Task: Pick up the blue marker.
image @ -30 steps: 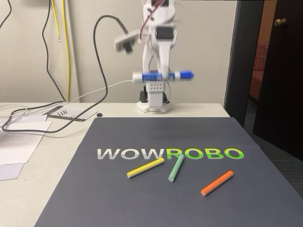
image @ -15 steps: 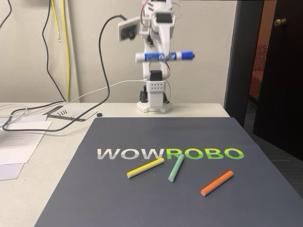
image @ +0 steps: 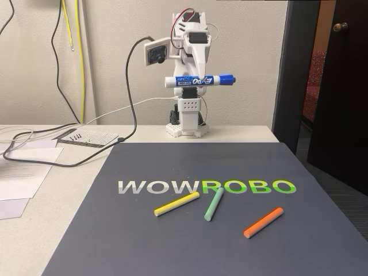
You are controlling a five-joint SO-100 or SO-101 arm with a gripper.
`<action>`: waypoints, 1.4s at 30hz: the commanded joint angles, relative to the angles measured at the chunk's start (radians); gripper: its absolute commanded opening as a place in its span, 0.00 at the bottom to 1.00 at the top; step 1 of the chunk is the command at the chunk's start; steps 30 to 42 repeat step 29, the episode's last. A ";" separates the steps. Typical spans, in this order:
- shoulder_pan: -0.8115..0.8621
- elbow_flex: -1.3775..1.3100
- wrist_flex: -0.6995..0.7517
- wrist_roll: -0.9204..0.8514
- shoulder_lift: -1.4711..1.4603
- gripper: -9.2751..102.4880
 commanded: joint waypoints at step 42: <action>0.005 0.114 -0.080 -0.012 0.098 0.09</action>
